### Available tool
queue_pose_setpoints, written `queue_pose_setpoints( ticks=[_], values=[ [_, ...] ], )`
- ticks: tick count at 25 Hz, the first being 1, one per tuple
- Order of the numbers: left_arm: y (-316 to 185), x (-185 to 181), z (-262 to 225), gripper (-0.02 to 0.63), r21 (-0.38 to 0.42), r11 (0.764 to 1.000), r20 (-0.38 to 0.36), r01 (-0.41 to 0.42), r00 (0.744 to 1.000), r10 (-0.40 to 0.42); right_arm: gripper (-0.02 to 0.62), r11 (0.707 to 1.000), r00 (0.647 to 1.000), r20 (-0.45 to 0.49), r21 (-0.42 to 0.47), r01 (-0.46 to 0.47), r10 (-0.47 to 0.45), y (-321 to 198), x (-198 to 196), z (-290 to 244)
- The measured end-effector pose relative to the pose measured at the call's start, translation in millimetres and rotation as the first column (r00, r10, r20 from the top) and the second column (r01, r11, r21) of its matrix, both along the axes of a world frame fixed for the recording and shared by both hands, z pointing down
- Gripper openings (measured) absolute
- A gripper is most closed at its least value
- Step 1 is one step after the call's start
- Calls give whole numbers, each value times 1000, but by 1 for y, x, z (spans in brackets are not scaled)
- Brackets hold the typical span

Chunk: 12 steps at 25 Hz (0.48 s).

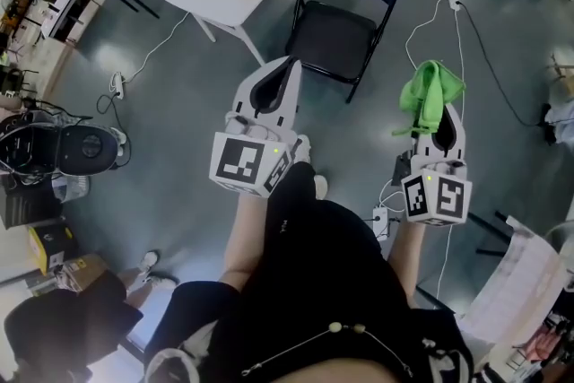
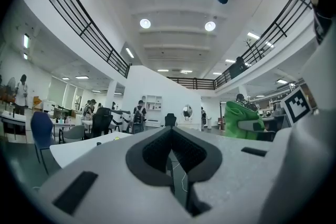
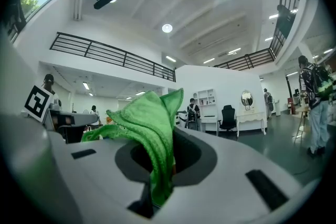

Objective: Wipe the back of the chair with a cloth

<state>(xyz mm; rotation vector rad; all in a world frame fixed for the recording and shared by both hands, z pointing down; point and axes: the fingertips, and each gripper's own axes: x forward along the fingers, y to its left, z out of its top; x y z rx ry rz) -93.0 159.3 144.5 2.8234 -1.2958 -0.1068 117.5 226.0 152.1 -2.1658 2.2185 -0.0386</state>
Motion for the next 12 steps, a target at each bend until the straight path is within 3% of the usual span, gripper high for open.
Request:
queue_pose_setpoints(
  ticks=[7, 12],
  values=[
    [-65, 5, 6, 5, 7, 1000, 12, 2, 1000, -2, 43, 1000, 1000, -19, -7, -2, 2, -61, 8, 4],
    [-139, -1, 10, 5, -4, 1000, -9, 13, 1000, -13, 43, 1000, 999, -38, -9, -13, 13, -126, 9, 3]
  ],
)
